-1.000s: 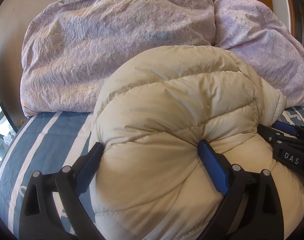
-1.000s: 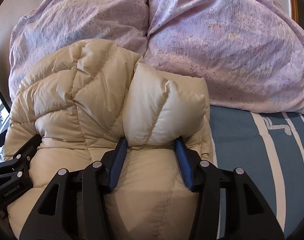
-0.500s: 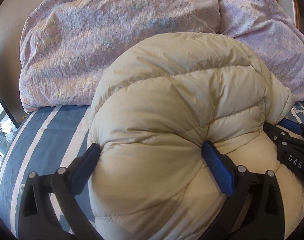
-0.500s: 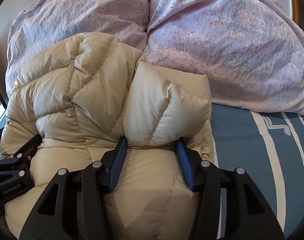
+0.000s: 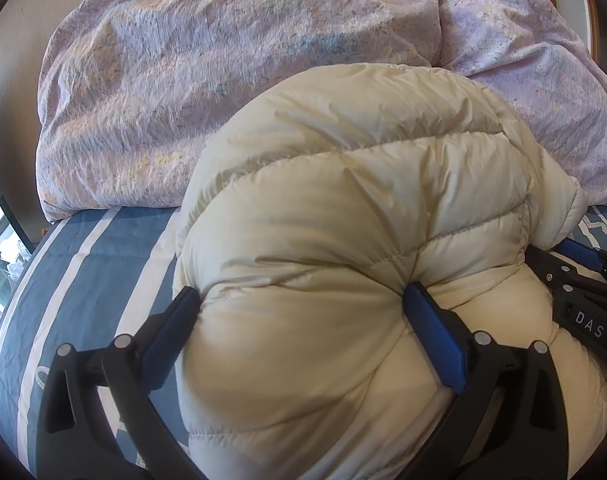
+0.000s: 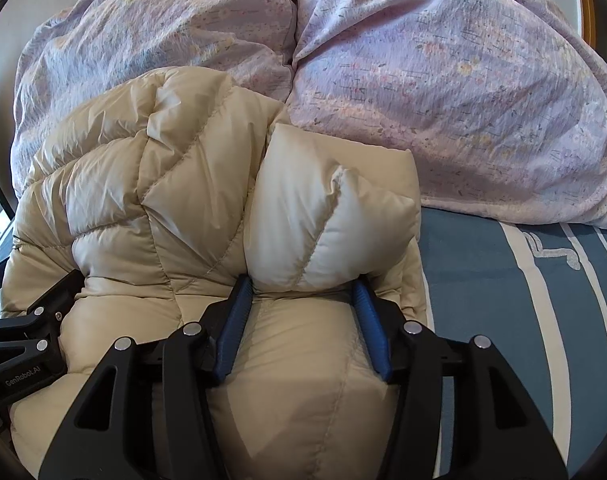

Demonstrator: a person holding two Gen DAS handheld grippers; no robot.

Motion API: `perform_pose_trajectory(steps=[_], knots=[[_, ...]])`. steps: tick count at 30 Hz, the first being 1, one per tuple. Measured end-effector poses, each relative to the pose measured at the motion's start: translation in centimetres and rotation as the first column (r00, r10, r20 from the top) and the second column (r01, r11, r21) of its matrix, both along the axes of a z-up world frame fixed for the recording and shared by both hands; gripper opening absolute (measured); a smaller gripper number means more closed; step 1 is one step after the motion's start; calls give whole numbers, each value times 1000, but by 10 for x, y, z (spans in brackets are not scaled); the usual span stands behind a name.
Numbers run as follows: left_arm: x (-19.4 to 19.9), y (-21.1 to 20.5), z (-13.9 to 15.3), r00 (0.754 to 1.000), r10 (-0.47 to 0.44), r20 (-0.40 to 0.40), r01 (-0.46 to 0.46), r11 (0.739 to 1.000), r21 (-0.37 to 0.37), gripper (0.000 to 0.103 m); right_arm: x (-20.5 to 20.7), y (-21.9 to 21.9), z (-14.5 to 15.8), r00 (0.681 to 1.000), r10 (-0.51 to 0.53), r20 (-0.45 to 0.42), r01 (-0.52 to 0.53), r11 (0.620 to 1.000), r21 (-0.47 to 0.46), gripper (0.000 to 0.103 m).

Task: Fold large clothes
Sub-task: 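Lay the folded bundle down with both grippers and press it flat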

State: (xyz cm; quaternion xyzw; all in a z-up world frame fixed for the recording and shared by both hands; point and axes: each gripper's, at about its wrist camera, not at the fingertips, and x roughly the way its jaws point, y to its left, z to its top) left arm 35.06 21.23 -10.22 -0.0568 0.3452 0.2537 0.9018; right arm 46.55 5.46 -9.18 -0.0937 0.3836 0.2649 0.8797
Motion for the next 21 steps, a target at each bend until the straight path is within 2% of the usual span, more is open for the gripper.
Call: perform_pose_trajectory(steps=[21], knots=[[12, 13, -6, 1000, -2, -23, 1, 998, -68, 101, 8, 0, -3, 1000, -18, -15, 18, 1000, 1, 59]])
